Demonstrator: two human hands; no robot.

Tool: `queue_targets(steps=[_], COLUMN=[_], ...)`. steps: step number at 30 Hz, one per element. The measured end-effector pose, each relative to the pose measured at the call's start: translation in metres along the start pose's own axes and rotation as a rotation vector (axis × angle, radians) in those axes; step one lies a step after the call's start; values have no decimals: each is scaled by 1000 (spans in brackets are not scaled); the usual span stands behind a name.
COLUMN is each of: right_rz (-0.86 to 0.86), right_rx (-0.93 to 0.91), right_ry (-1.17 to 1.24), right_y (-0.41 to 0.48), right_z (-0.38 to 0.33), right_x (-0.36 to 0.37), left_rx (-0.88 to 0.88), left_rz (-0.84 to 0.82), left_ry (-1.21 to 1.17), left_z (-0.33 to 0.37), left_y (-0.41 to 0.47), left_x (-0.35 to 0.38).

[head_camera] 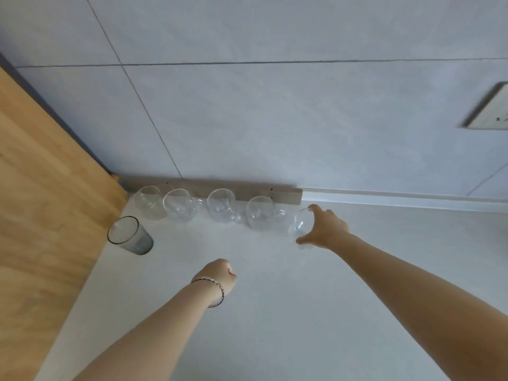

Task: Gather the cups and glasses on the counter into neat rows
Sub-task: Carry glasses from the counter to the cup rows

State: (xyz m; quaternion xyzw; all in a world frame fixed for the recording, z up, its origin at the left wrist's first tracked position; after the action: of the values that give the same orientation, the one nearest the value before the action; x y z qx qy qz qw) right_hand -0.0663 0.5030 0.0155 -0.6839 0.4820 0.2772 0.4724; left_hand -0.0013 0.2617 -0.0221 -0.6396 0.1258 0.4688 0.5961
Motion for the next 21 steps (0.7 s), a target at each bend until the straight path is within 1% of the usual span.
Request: queue_targets(steps=[5,10,16,21], right_rz=[33,10,34,113], right_rx=[115,143,141,103], right_ry=[-8,-51,4,-75], right_y=[49,69,58,8], right_z=[-6,-5,-5,5], right_x=[3,11,16,19], left_rx=[31,73,74,126], left_rz=[-53,-89,-102,-89], left_ry=[-18,-12,-1,54], left_z=[-2,3,4,22], left_y=[39,56,53,28], left_x=[-12,-7,2,9])
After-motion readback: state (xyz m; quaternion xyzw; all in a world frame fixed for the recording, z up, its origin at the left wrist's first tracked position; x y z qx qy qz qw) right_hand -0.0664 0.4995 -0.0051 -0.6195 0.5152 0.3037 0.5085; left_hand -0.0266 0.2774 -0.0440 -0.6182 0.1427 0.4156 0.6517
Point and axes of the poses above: each hand's wrist, its own y-axis towards the middle knuckle, its own x-axis out of the palm, z = x × y, the point moved 2 cm from there along y, towards the middle knuckle, and after that the axes turned 10 degrees about -x, right-handed, at the moved point
